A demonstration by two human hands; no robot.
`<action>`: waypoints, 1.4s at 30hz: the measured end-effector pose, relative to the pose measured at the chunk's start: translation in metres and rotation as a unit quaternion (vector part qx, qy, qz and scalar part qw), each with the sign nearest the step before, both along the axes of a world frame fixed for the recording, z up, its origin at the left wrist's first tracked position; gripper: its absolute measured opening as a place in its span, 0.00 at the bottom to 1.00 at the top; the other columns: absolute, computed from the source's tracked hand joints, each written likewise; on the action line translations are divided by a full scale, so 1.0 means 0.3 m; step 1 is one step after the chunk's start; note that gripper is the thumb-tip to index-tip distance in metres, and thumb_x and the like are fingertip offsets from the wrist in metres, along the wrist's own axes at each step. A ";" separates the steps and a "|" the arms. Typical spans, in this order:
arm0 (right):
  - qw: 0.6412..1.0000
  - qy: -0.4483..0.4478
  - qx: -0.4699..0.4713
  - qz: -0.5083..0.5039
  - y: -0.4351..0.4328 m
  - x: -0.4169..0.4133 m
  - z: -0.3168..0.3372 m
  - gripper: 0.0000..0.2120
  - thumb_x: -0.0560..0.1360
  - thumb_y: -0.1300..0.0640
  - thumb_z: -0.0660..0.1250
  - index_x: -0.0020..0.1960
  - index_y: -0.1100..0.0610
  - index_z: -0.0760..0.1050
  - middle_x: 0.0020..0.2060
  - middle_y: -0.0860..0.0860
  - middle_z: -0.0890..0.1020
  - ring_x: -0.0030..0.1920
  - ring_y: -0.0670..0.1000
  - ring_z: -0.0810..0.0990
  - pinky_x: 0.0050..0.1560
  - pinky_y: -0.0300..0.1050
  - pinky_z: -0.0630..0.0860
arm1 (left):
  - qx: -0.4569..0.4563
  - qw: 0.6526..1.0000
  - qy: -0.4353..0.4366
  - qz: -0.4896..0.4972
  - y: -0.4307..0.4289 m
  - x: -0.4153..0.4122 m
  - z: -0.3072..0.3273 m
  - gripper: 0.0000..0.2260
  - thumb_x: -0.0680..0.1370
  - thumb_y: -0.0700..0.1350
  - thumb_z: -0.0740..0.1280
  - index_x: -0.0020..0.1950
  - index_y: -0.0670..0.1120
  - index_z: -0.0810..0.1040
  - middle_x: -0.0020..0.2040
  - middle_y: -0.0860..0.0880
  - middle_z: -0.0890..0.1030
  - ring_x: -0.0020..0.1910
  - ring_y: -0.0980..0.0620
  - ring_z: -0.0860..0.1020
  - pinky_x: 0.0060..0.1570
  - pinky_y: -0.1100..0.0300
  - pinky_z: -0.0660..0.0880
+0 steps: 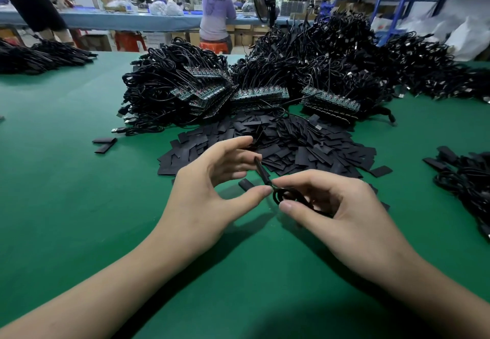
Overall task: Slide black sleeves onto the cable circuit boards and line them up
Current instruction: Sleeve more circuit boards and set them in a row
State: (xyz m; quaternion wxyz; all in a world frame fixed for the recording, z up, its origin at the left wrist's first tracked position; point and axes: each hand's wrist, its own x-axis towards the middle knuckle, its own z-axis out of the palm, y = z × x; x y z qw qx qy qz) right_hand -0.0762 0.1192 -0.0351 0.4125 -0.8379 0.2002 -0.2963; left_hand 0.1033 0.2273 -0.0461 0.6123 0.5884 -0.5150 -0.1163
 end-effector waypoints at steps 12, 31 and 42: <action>0.859 0.304 -0.209 -0.354 -0.443 -0.282 0.143 0.15 0.74 0.57 0.77 0.60 0.58 0.83 0.49 0.56 0.87 0.52 0.58 0.84 0.55 0.51 0.80 | 0.073 0.988 -0.111 0.082 0.002 0.024 0.005 0.13 0.78 0.44 0.71 0.63 0.50 0.82 0.56 0.59 0.84 0.57 0.61 0.82 0.62 0.62 0.77; 0.942 0.036 -0.116 -0.312 -0.453 -0.056 -0.052 0.06 0.83 0.54 0.63 0.50 0.51 0.80 0.47 0.45 0.81 0.52 0.50 0.78 0.52 0.48 0.73 | 0.279 0.907 -0.287 0.130 -0.655 0.160 0.191 0.15 0.83 0.44 0.65 0.69 0.45 0.79 0.64 0.46 0.82 0.63 0.46 0.80 0.66 0.55 0.74; 0.950 -0.029 -0.066 -0.304 -0.478 -0.052 -0.065 0.09 0.84 0.53 0.60 0.49 0.47 0.77 0.46 0.38 0.79 0.51 0.43 0.77 0.53 0.50 0.76 | 0.343 0.854 -0.352 0.172 -0.859 0.211 0.178 0.10 0.81 0.52 0.70 0.60 0.53 0.85 0.55 0.47 0.85 0.53 0.42 0.82 0.51 0.51 0.80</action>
